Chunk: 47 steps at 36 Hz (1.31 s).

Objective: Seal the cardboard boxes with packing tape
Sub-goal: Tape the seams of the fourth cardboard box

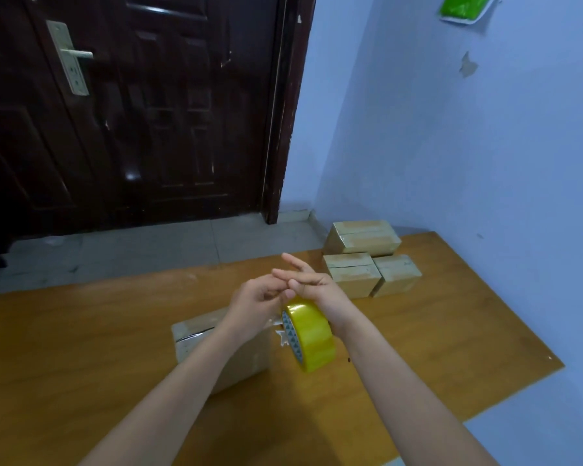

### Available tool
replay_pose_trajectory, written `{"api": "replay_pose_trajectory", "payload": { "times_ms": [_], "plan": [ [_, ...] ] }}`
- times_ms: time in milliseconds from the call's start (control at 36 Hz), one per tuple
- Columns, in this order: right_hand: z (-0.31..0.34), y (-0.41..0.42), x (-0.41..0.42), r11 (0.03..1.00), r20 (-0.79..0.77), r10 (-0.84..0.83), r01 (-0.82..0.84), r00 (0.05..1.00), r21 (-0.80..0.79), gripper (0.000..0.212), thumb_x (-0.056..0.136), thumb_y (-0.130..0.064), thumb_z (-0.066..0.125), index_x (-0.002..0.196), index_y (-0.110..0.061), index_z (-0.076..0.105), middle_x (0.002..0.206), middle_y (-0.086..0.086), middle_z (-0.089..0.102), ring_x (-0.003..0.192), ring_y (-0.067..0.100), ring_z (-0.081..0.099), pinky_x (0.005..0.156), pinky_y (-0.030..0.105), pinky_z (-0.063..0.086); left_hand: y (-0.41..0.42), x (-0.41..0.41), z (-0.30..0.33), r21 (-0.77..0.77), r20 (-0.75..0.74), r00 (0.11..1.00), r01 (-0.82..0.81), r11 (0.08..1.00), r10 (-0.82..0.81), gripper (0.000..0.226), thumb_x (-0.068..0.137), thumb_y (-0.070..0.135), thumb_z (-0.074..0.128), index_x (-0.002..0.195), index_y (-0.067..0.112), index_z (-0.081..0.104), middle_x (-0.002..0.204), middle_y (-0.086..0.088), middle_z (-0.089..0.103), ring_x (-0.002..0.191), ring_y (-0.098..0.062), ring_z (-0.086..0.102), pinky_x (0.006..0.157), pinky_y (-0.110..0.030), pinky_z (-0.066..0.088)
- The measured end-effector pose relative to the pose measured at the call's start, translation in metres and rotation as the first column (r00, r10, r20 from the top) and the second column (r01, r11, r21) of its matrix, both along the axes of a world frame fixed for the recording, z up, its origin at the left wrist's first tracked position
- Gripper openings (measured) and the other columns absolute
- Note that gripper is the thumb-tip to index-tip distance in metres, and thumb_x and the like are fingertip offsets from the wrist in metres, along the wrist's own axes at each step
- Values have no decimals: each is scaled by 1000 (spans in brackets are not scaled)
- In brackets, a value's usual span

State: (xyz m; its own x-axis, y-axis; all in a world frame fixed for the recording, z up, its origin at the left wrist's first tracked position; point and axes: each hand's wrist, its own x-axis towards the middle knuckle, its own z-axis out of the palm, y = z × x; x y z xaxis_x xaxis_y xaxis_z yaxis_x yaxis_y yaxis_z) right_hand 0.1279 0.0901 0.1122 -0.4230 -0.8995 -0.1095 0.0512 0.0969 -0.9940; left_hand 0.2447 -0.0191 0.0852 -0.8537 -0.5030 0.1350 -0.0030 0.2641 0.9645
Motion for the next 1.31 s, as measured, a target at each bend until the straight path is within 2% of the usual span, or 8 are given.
{"api": "replay_pose_trajectory", "payload": {
  "times_ms": [222, 306, 500, 639, 694, 889, 1056, 1306],
  "plan": [
    [2, 9, 17, 986, 69, -46, 34, 997, 165, 97, 65, -78, 61, 147, -34, 32, 150, -6, 37, 133, 17, 43, 110, 49, 35, -10, -4, 14, 235, 20, 977, -213, 948, 214, 22, 90, 4, 60, 70, 9, 68, 60, 0, 60, 53, -9, 55, 45, -11, 37],
    [10, 21, 21, 991, -69, 0, 9, 998, 135, 70, 75, -63, 60, 135, -28, 49, 136, 1, 51, 121, 20, 55, 98, 44, 48, -18, -7, 13, 370, 67, 950, -307, 877, 304, 21, 91, 10, 60, 70, 10, 66, 67, -12, 58, 60, -25, 56, 39, -13, 34],
    [14, 29, 19, 994, -195, 58, -39, 979, 98, 51, 82, -34, 66, 117, 2, 55, 109, 33, 57, 91, 29, 60, 84, 46, 51, -28, -21, 9, 511, 203, 911, -411, 755, 359, 16, 88, 19, 66, 74, 13, 66, 58, -6, 59, 41, -16, 54, 39, -14, 31],
    [10, 28, 16, 998, -213, 44, -31, 976, 63, 52, 79, -43, 63, 109, -1, 57, 87, 7, 57, 80, 18, 54, 70, 32, 44, -31, -30, 7, 609, 226, 928, -372, 701, 296, 8, 85, 10, 66, 81, 15, 71, 59, 5, 68, 64, -20, 63, 73, -31, 48],
    [7, 29, 14, 998, -229, 40, -26, 973, 64, 43, 79, -43, 62, 103, -7, 59, 82, -4, 57, 76, 13, 53, 66, 27, 44, -33, -31, 7, 650, 219, 937, -349, 675, 273, 8, 84, 6, 67, 82, 13, 70, 63, 4, 70, 64, -17, 65, 68, -30, 54],
    [-3, 31, 5, 995, -263, 68, -48, 962, 85, 28, 81, -41, 59, 96, -18, 59, 76, -16, 56, 71, 3, 51, 64, 16, 41, -36, -39, -7, 564, 233, 921, -388, 729, 311, 10, 89, 13, 65, 79, 9, 66, 74, -7, 67, 63, -22, 64, 74, -40, 54],
    [-11, 22, 0, 996, -246, 5, 17, 969, 87, 43, 84, -46, 58, 100, -6, 58, 81, 2, 54, 74, 13, 51, 66, 28, 41, -43, -54, -14, 442, 209, 898, -440, 782, 387, 18, 86, 3, 65, 69, 8, 65, 62, -6, 62, 57, -18, 58, 61, -27, 47],
    [-44, 23, -15, 815, -284, -9, 172, 959, 554, 42, 83, -49, 64, 78, -8, 62, 71, -1, 55, 64, 12, 52, 59, 28, 37, -79, -53, -63, 176, 307, 851, -490, 854, 425, 18, 81, 10, 73, 64, 16, 70, 52, 9, 63, 49, 0, 60, 62, -17, 48]
  ]
}}
